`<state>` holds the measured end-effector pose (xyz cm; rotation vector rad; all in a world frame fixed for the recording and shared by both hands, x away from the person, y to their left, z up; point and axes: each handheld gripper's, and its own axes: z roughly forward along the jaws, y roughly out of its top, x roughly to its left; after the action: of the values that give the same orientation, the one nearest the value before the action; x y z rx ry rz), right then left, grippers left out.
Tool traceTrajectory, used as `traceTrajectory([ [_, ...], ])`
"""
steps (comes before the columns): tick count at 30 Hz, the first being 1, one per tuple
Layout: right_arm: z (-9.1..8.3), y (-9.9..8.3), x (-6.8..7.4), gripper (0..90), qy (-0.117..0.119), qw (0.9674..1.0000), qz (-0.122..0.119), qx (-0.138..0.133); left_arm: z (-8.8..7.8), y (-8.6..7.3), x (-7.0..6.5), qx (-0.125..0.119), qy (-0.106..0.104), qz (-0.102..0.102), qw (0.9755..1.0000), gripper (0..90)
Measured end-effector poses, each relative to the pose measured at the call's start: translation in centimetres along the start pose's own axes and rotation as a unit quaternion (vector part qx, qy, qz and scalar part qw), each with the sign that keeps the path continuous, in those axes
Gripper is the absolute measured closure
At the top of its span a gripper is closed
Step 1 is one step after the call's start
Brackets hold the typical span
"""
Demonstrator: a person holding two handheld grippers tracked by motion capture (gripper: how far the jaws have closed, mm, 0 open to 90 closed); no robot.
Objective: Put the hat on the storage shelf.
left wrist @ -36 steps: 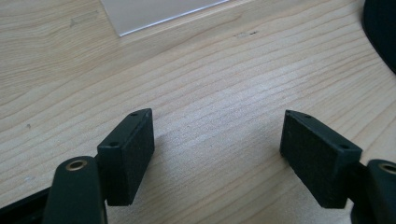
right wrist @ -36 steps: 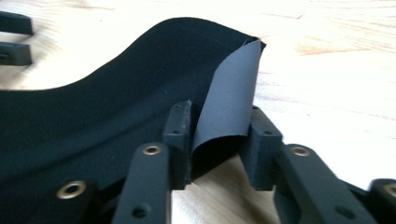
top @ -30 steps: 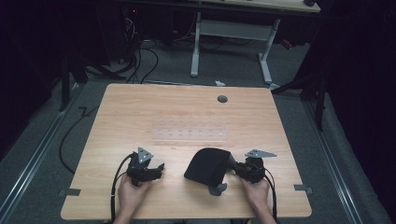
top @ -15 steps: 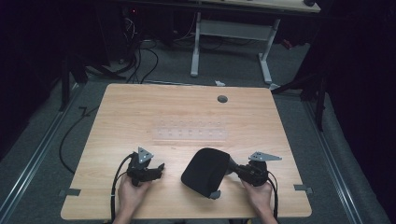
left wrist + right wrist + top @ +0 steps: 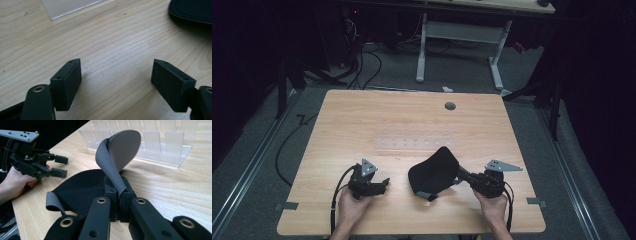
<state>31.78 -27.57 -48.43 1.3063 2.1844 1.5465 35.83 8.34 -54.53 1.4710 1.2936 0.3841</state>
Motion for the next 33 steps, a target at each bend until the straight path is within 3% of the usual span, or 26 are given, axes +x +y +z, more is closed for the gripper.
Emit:
traceTrajectory([
  [13,-1.3,0.9,1.1,88.9,0.01,0.9996,-0.014,-0.023,-1.8,-0.1,-2.0,0.002,-0.051,0.036,0.9981,24.6],
  [19,-1.8,1.5,1.6,88.8,0.018,0.9991,-0.017,-0.034,-3.1,0.7,-3.3,-0.01,-0.081,0.05,0.9954,23.5],
  [20,-2.0,1.7,1.8,88.9,0.021,0.9988,-0.017,-0.04,-3.3,0.8,-3.7,-0.011,-0.088,0.059,0.9943,22.7],
  [25,-2.2,2.1,2.2,88.8,0.032,0.9984,-0.017,-0.044,-3.8,1.0,-4.6,-0.016,-0.102,0.082,0.9913,21.7],
  [33,-1.9,2.8,2.9,88.8,0.051,0.9977,-0.021,-0.039,-3.8,1.0,-5.3,-0.018,-0.112,0.089,0.9896,21.6],
])
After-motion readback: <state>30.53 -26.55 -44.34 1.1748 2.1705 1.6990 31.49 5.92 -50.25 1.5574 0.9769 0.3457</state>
